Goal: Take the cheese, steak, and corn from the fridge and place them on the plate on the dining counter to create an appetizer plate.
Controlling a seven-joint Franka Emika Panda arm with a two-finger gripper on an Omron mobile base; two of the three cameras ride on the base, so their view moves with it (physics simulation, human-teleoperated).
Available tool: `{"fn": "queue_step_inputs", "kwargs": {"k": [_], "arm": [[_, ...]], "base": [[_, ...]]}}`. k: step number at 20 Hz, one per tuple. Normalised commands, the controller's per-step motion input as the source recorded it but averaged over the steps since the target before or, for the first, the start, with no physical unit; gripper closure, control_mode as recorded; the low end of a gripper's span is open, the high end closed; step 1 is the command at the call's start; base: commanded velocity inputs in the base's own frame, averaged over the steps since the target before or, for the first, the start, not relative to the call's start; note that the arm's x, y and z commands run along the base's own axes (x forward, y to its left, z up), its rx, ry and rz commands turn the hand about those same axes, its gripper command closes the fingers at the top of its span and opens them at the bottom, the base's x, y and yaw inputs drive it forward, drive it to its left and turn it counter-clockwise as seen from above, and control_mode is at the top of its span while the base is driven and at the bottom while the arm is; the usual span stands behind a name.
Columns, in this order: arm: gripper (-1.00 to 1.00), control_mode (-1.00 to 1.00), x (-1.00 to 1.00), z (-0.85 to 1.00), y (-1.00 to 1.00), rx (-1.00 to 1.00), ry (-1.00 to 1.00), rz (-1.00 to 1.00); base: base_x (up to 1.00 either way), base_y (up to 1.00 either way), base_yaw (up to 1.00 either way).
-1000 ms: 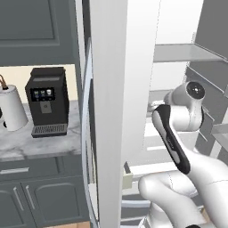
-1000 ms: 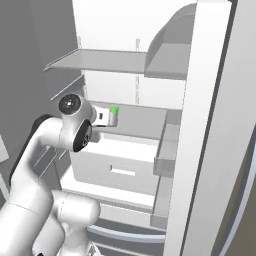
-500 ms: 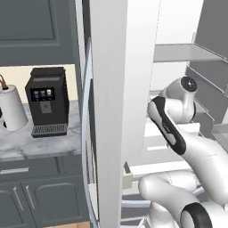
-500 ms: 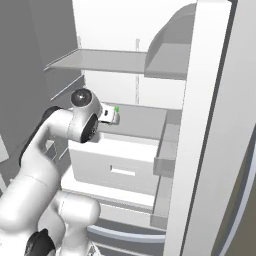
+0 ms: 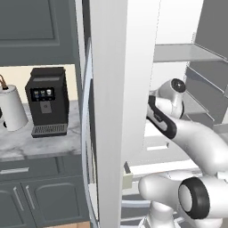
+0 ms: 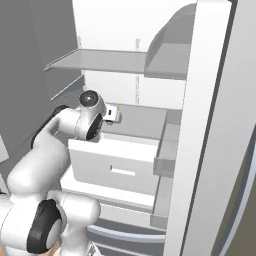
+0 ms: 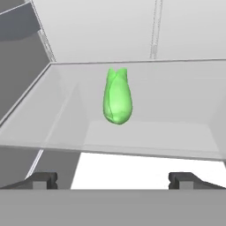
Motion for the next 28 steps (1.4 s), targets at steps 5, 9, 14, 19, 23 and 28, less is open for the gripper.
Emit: {"fn": "queue_step_inputs", "kwargs": {"k": [5, 9, 14, 19, 23, 28], "arm": [[-1.0, -1.0, 0.48, -0.17, 0.0, 0.0, -0.03, 0.0], [-1.0, -1.0, 0.52, -0.03, 0.0, 0.0, 0.0, 0.0], [-1.0, -1.0, 0.52, -0.15, 0.0, 0.0, 0.0, 0.0], [-1.0, -1.0, 0.48, -0.22, 0.0, 0.0, 0.0, 0.0], [-1.0, -1.0, 0.46, -0.24, 0.0, 0.0, 0.0, 0.0], [-1.0, -1.0, 0.36, -0.27, 0.01, 0.0, 0.0, 0.0]], "base": [[0.0, 0.0, 0.0], [0.0, 0.0, 0.0], [0.0, 0.0, 0.0], [0.0, 0.0, 0.0], [0.0, 0.0, 0.0], [0.0, 0.0, 0.0]]}}
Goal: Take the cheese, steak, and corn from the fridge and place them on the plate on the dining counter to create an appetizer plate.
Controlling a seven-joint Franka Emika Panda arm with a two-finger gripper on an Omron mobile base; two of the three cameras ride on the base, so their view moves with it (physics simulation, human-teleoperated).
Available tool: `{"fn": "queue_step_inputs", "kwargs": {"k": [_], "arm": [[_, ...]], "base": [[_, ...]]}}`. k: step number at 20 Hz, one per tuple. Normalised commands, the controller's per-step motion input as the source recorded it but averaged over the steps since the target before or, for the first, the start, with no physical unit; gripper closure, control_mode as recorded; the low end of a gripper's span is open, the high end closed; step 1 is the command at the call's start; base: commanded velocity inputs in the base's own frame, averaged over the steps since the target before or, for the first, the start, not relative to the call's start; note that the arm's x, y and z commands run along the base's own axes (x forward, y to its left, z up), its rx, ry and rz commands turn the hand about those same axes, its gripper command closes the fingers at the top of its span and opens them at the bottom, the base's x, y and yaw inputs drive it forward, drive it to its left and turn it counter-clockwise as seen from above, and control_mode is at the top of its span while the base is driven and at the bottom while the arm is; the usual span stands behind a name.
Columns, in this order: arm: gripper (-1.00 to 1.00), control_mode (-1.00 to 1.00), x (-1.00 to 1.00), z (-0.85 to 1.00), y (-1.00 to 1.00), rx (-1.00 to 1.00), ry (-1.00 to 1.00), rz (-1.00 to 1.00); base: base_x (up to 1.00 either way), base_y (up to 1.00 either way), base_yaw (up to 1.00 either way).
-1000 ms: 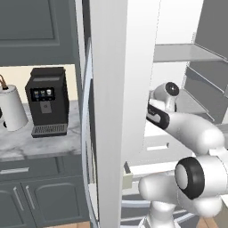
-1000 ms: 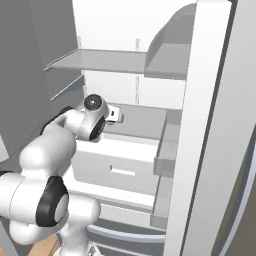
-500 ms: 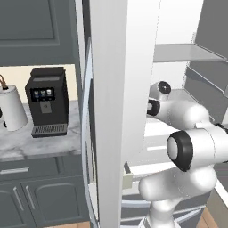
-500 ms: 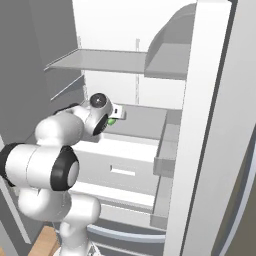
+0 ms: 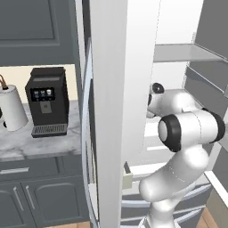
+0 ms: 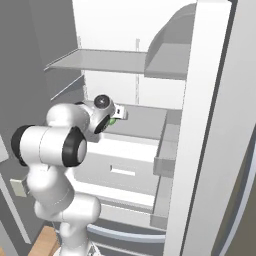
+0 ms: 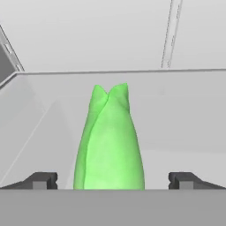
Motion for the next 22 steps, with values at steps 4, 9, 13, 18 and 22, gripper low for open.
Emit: {"fn": "queue_step_inputs", "kwargs": {"k": [4, 9, 13, 18, 22], "arm": [[-1.0, -1.0, 0.32, -0.32, 0.02, 0.0, 0.0, 0.0], [-1.0, -1.0, 0.26, -0.38, 0.04, 0.0, 0.0, 0.0], [1.0, -1.0, 0.2, -0.47, 0.09, 0.0, 0.0, 0.0], [1.0, -1.0, -0.05, -0.82, 0.09, 0.0, 0.01, 0.0], [1.0, -1.0, -0.51, -0.89, -0.01, 0.0, 0.06, -0.03]], "base": [[0.0, 0.0, 0.0], [0.0, 0.0, 0.0], [0.0, 0.0, 0.0], [0.0, 0.0, 0.0], [0.0, 0.0, 0.0]]}}
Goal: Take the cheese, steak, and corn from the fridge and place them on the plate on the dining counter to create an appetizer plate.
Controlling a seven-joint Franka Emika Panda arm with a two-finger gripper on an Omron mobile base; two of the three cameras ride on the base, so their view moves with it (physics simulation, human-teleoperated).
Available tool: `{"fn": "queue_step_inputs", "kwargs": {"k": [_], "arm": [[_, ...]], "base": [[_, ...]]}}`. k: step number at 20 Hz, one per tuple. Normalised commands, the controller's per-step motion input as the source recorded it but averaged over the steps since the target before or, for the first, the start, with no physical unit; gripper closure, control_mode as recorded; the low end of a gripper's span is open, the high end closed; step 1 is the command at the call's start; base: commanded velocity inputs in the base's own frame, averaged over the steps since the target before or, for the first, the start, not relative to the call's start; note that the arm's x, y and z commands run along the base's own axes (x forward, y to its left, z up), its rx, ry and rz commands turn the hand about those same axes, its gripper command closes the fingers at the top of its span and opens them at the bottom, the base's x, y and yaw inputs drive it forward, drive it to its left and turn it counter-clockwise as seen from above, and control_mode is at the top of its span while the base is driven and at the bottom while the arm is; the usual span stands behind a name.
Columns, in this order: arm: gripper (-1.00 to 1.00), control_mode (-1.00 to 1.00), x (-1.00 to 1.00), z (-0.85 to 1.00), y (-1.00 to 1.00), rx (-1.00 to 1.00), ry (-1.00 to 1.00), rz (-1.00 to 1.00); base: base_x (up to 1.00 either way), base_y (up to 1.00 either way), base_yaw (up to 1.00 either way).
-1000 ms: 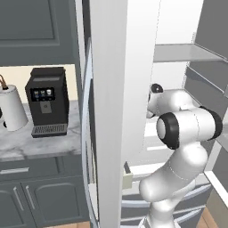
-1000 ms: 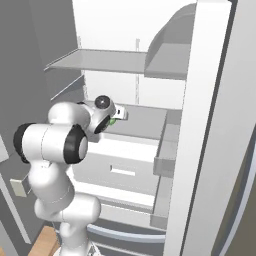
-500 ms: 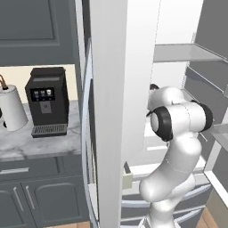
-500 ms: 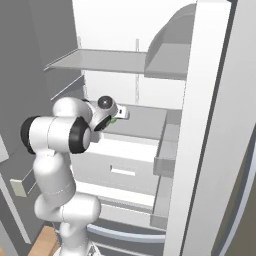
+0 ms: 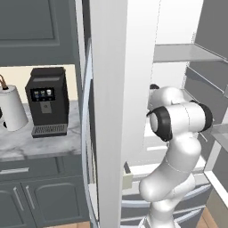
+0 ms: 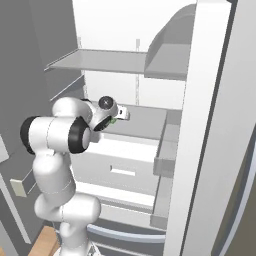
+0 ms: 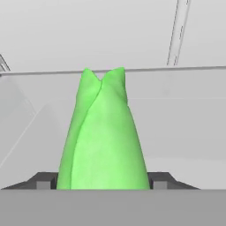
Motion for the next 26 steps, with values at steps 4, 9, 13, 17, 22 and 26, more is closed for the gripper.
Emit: {"fn": "queue_step_inputs", "kwargs": {"k": [4, 9, 13, 17, 22, 26], "arm": [[1.0, -1.0, -0.97, -0.19, -0.31, 0.0, 0.29, -0.09], [1.0, -1.0, -1.0, 0.33, -0.31, 0.0, 0.15, -0.04], [1.0, -1.0, -1.0, 0.8, -0.26, 0.0, 0.02, 0.0], [1.0, -1.0, -1.0, 0.19, -0.42, 0.0, -0.05, 0.0], [1.0, -1.0, -1.0, -0.05, -0.41, 0.0, -0.11, 0.0], [1.0, 1.0, -0.75, 0.0, -0.19, 0.0, -0.07, 0.0]], "base": [[0.0, 0.0, 0.0], [0.0, 0.0, 0.0], [0.0, 0.0, 0.0], [0.0, 0.0, 0.0], [0.0, 0.0, 0.0], [-0.25, -0.06, 0.0]]}}
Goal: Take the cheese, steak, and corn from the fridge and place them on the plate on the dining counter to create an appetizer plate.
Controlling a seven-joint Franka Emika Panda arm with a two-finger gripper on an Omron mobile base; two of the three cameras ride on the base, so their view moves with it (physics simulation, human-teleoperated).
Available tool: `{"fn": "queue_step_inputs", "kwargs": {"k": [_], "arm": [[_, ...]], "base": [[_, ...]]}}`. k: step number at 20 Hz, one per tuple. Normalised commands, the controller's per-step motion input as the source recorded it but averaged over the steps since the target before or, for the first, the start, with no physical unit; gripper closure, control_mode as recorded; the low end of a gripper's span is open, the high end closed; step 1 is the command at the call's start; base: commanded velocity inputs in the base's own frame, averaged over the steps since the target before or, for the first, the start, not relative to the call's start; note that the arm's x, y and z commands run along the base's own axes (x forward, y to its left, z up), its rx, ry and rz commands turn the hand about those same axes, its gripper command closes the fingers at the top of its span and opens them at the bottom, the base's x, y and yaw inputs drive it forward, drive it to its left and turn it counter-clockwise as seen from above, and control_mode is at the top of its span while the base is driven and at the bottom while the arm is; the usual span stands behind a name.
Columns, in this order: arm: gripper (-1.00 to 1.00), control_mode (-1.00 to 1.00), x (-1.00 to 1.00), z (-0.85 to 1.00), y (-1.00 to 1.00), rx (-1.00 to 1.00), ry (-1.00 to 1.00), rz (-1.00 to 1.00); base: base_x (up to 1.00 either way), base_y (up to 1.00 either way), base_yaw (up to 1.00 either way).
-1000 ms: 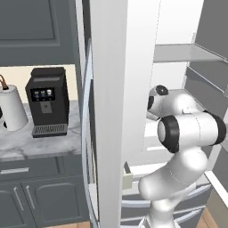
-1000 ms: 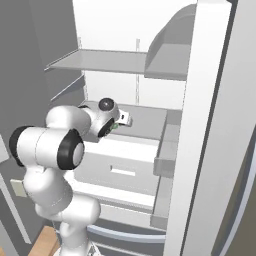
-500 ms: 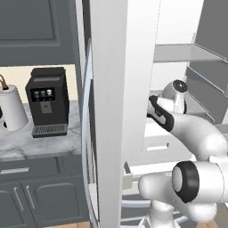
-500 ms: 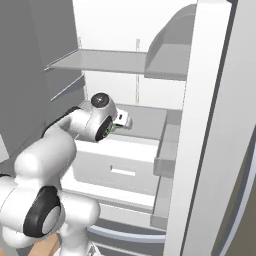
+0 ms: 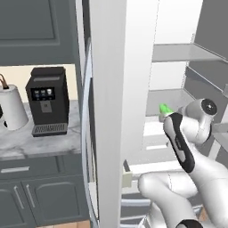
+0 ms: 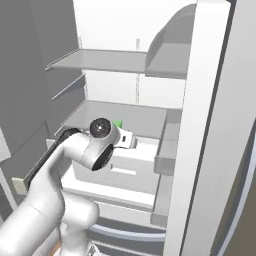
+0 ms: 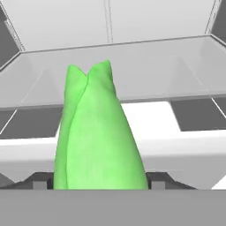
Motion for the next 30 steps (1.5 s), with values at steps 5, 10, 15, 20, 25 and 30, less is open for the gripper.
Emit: {"fn": "queue_step_inputs", "kwargs": {"k": [5, 10, 15, 20, 25, 30], "arm": [[1.0, 1.0, 0.0, 0.0, 0.0, 0.0, 0.0, 0.0], [1.0, 1.0, 0.0, 0.0, 0.0, 0.0, 0.0, 0.0], [1.0, 1.0, 0.0, 0.0, 0.0, 0.0, 0.0, 0.0], [1.0, 1.0, 0.0, 0.0, 0.0, 0.0, 0.0, 0.0], [1.0, 1.0, 0.0, 0.0, 0.0, 0.0, 0.0, 0.0], [1.0, 1.0, 0.0, 0.0, 0.0, 0.0, 0.0, 0.0]], "base": [[-1.0, -0.07, -0.01], [-1.0, 0.0, 0.0], [-1.0, 0.12, 0.0], [-1.0, 0.5, 0.0], [-1.0, 0.83, 0.0], [-1.0, 0.92, 0.0]]}}
